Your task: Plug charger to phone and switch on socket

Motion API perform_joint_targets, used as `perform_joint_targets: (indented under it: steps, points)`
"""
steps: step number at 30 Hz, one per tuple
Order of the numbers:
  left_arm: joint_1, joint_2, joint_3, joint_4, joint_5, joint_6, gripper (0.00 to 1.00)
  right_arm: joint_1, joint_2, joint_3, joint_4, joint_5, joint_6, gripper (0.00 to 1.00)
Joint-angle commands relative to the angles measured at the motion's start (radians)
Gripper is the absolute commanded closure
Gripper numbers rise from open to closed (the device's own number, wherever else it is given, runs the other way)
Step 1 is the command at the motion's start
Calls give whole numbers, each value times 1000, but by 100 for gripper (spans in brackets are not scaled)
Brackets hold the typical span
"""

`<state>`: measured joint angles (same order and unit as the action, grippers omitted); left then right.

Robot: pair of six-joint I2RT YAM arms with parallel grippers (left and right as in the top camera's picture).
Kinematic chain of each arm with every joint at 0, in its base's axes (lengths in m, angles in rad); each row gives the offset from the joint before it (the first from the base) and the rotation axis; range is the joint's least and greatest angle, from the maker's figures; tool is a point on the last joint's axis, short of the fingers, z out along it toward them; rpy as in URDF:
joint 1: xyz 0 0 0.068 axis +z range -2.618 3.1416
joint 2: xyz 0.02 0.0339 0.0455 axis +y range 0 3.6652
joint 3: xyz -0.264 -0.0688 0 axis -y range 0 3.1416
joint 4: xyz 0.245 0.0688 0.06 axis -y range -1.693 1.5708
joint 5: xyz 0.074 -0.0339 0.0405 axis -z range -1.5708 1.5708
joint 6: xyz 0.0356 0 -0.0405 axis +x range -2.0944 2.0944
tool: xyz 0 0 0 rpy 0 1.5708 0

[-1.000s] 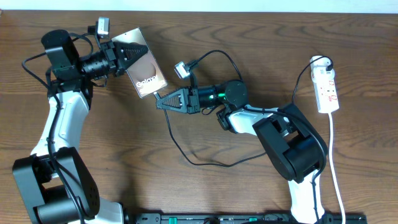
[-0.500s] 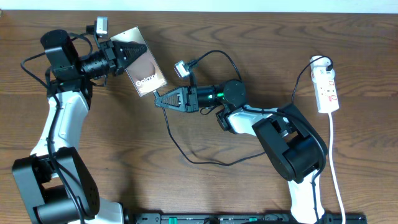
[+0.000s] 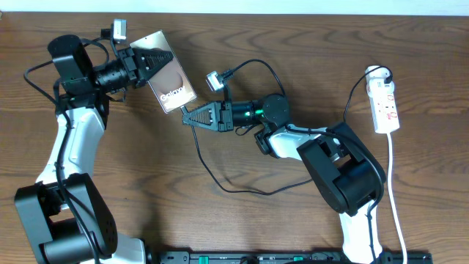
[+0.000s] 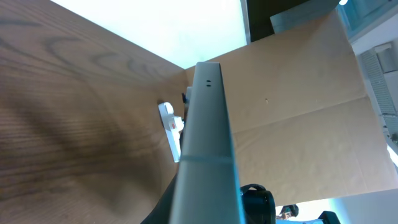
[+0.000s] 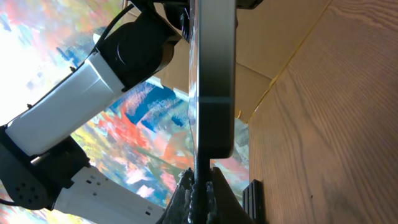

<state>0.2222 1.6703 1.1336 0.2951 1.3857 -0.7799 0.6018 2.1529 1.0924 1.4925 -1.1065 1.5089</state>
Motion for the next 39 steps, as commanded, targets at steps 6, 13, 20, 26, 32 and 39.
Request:
perform_joint_targets:
  steps: [6, 13, 20, 26, 32, 39]
  points:
    - [-16, -11, -6, -4, 113, 21, 93, 0, -6, 9, -10, 154, -14, 76]
    - [-16, -11, -6, -4, 114, 55, 93, 0, -6, 9, -80, 132, -14, 1]
    - [13, -11, -6, -5, 145, 54, 93, -16, -6, 9, -154, 90, -110, 1]
    - [82, -11, -6, -17, 187, 53, 93, -85, -6, 9, -259, 56, -195, 1]
    - [159, -11, -6, -21, 187, 53, 92, -171, -6, 9, -279, 14, -195, 1]
    - [189, -11, -6, -23, 187, 54, 92, -238, -6, 9, -640, 36, -343, 1]
